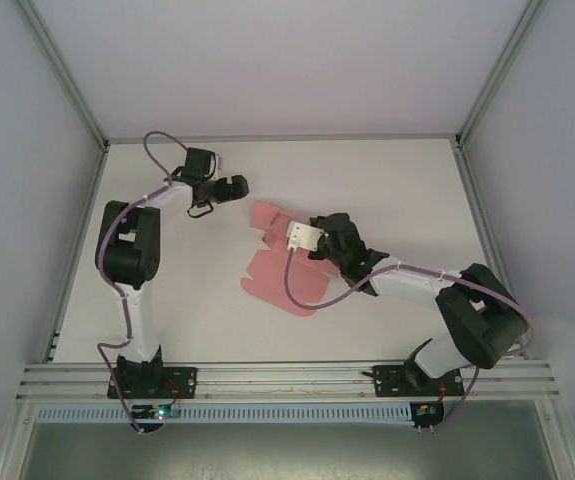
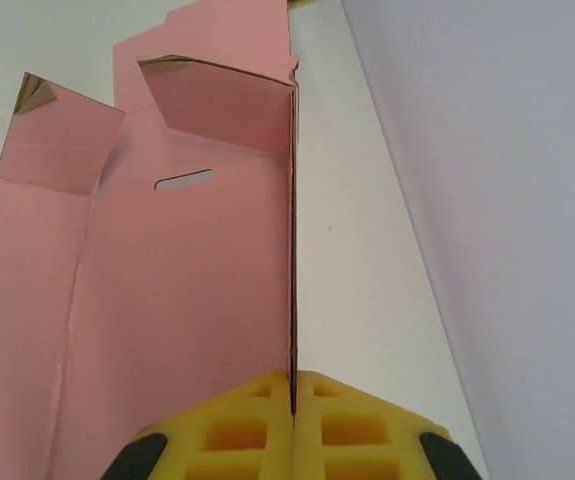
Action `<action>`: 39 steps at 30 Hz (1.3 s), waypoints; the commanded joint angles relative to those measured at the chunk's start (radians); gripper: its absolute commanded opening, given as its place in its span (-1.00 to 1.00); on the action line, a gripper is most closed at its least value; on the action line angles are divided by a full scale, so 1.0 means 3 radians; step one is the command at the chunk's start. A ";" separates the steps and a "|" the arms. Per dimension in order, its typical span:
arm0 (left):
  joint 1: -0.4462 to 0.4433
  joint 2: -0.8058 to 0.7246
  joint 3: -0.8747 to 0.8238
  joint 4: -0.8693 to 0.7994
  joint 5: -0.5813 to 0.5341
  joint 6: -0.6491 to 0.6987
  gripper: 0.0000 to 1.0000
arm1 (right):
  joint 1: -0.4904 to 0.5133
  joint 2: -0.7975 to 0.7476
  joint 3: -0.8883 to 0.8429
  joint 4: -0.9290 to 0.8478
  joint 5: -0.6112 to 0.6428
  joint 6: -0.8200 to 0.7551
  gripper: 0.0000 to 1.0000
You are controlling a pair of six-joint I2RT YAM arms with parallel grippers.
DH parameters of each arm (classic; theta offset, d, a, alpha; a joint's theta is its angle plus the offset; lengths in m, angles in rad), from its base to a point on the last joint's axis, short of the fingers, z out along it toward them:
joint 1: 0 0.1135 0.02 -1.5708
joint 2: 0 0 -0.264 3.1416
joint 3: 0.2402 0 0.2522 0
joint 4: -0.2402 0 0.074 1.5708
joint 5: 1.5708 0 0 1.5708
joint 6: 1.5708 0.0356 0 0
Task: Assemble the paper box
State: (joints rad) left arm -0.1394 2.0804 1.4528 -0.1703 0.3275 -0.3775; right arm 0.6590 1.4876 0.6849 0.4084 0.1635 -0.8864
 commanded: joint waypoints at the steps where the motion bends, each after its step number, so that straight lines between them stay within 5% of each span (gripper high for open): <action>1: -0.0080 0.0097 0.0165 -0.0059 0.0522 0.0197 1.00 | 0.0035 -0.0026 -0.0056 -0.0027 -0.0089 0.0055 -1.00; 12: -0.0255 -0.0062 -0.0142 -0.0282 0.1088 0.0552 0.82 | 0.0033 0.0073 0.0012 -0.0001 0.0009 0.0089 -1.00; 39: -0.0487 -0.0850 -0.1121 0.0211 0.1448 0.0764 0.33 | 0.0114 -0.0003 -0.0023 -0.0134 0.0232 -0.0047 -1.00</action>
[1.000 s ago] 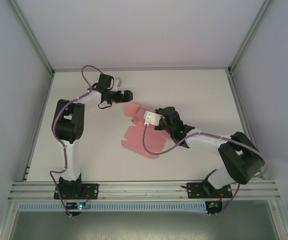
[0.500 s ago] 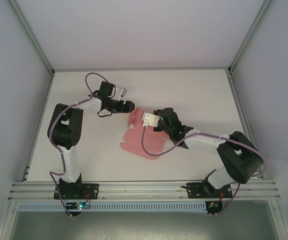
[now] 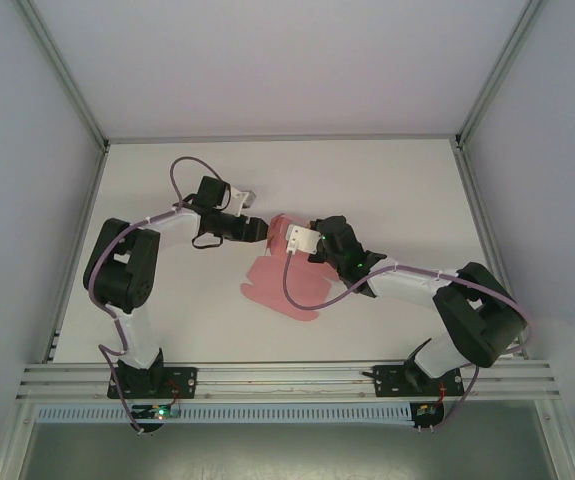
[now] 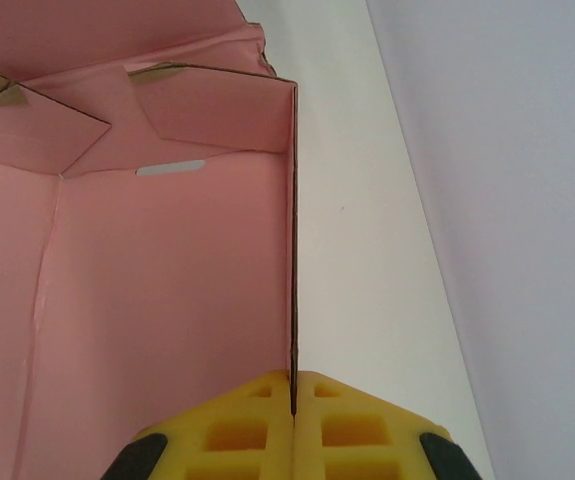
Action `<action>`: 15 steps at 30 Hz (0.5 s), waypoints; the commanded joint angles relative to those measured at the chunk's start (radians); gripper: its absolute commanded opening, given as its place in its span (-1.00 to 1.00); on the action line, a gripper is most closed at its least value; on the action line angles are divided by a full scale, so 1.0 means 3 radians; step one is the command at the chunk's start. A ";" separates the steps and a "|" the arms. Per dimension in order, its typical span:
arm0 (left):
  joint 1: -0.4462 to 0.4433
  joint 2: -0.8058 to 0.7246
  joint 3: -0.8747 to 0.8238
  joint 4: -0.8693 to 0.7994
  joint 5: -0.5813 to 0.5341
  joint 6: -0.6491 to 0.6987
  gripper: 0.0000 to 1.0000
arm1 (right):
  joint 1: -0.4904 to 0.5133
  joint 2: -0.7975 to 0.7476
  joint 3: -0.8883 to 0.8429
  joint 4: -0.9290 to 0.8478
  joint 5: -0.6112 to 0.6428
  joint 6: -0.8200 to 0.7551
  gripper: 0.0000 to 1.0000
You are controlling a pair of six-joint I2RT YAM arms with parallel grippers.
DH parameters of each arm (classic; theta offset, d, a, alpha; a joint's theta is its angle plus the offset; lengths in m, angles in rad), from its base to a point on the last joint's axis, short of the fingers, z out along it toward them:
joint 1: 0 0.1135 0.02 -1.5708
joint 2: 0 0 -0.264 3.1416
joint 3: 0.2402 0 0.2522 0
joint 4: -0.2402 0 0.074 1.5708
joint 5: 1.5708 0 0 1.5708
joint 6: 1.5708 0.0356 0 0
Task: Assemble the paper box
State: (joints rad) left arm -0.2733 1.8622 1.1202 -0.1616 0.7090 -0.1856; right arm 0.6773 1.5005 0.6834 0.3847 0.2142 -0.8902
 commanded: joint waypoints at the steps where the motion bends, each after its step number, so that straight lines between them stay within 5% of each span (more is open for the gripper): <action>1: -0.0044 -0.0125 0.0003 0.0185 0.0237 0.0144 0.29 | 0.0067 -0.0052 -0.0031 -0.0056 0.0045 -0.0063 -1.00; 15: -0.0198 -0.0242 -0.0066 0.0132 0.0687 0.0732 0.15 | 0.0236 -0.0223 -0.0338 0.0071 0.0284 -0.0201 -1.00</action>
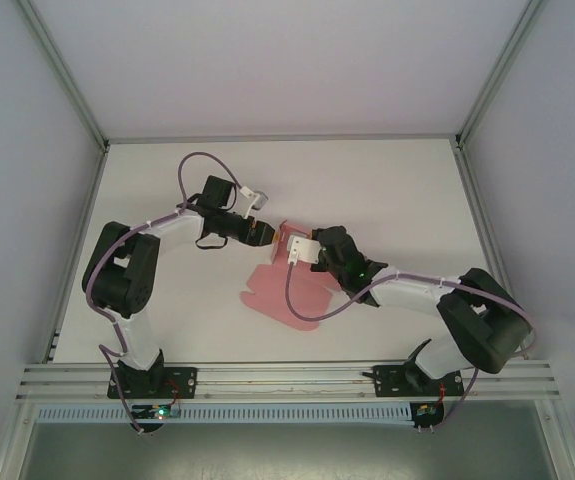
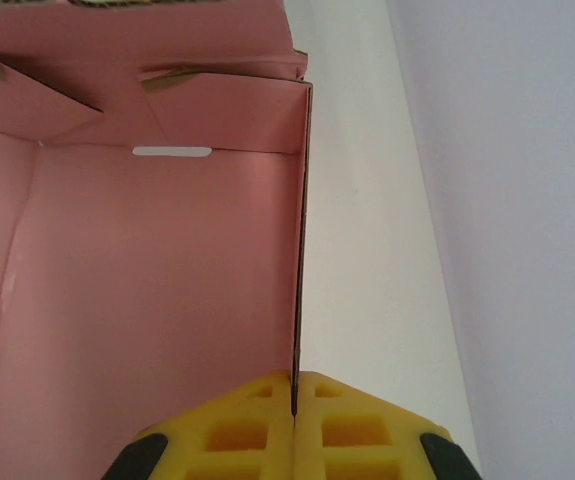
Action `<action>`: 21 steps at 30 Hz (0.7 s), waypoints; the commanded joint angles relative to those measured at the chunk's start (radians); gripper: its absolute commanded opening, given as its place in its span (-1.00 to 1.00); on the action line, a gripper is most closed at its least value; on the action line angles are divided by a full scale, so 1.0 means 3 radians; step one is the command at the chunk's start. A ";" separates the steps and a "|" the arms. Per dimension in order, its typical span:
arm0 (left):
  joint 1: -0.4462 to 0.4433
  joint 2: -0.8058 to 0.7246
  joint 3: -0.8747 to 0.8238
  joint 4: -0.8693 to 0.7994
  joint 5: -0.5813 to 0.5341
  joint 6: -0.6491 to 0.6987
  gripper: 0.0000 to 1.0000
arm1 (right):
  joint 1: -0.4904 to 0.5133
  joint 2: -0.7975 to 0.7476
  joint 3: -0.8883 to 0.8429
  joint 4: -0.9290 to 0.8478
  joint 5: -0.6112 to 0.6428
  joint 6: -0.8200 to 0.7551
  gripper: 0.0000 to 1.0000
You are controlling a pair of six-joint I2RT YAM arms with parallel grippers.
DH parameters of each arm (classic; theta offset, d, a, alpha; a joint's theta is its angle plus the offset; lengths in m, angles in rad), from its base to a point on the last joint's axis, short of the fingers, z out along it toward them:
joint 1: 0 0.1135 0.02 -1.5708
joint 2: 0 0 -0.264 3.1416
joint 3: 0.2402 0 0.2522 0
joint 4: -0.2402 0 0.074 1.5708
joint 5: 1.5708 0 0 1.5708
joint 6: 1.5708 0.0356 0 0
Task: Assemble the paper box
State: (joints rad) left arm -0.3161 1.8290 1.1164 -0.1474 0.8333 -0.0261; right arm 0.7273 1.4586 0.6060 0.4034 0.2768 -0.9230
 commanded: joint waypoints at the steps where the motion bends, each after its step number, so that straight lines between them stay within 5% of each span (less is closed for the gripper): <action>1: -0.0066 -0.0144 -0.0082 0.0095 0.0276 0.0230 0.15 | 0.0074 -0.0097 -0.0095 0.0023 0.0096 -0.0103 -1.00; 10: -0.0126 -0.0187 -0.0213 0.0181 0.0224 0.0407 0.12 | 0.0167 -0.0323 -0.0157 0.0135 0.0177 -0.0201 -1.00; 21: -0.0304 -0.0387 -0.0710 0.1048 -0.0495 0.0170 0.09 | 0.0443 -0.0301 -0.0194 -0.0129 0.0421 -0.0115 -1.00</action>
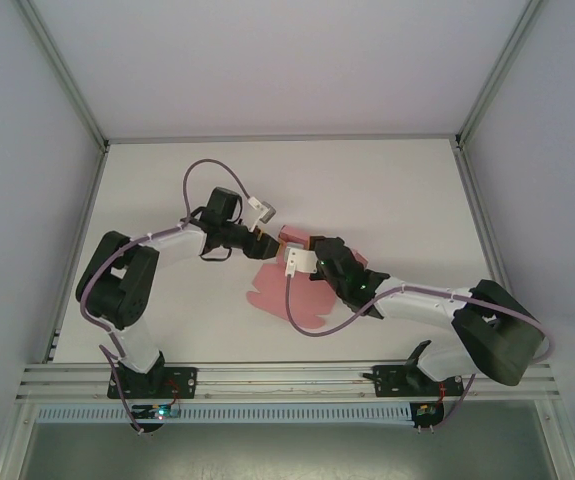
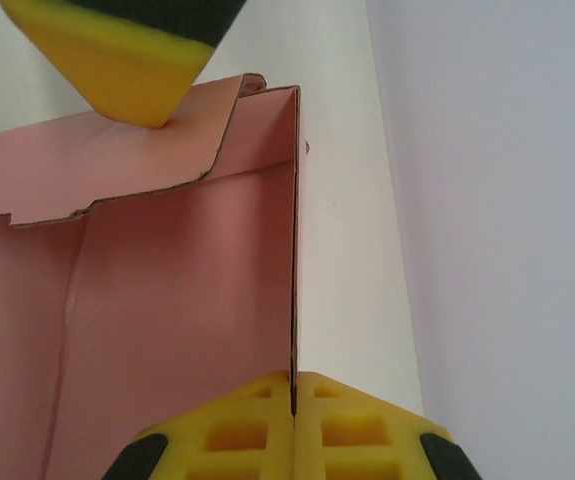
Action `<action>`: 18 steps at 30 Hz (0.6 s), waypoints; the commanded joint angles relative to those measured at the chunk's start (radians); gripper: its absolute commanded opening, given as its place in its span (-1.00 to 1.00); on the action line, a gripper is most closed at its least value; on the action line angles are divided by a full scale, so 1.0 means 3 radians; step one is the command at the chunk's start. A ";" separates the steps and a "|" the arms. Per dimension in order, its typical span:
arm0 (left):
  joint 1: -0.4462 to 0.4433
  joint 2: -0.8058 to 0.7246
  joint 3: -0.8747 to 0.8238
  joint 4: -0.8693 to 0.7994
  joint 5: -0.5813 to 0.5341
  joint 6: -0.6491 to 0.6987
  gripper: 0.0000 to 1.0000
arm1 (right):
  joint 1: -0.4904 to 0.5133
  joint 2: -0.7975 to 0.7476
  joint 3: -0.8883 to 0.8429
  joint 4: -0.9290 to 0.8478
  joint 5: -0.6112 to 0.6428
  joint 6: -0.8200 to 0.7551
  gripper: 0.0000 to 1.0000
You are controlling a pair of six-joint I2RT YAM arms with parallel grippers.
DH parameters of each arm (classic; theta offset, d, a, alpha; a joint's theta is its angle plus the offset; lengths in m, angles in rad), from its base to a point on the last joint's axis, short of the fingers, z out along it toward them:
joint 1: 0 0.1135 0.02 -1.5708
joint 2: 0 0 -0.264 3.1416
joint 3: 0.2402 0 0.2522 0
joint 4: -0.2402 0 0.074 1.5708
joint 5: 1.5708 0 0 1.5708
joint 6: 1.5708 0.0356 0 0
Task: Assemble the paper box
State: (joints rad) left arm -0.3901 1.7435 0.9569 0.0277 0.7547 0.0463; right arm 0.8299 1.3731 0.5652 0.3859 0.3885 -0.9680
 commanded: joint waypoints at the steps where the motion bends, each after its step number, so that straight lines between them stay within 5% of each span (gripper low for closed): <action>1: -0.0069 -0.0130 -0.0249 0.0557 -0.0317 -0.0113 0.09 | 0.0133 0.0003 -0.0070 -0.0058 0.0101 0.0028 -1.00; 18: -0.0312 -0.0207 -0.0878 0.1775 -0.0945 -0.0496 -0.03 | 0.0552 0.0179 -0.0150 -0.0129 0.0582 -0.0001 -1.00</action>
State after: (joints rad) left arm -0.4606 1.6764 0.7071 0.4088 0.5438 -0.0650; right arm 0.9710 1.4055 0.5407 0.4149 0.5911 -0.9752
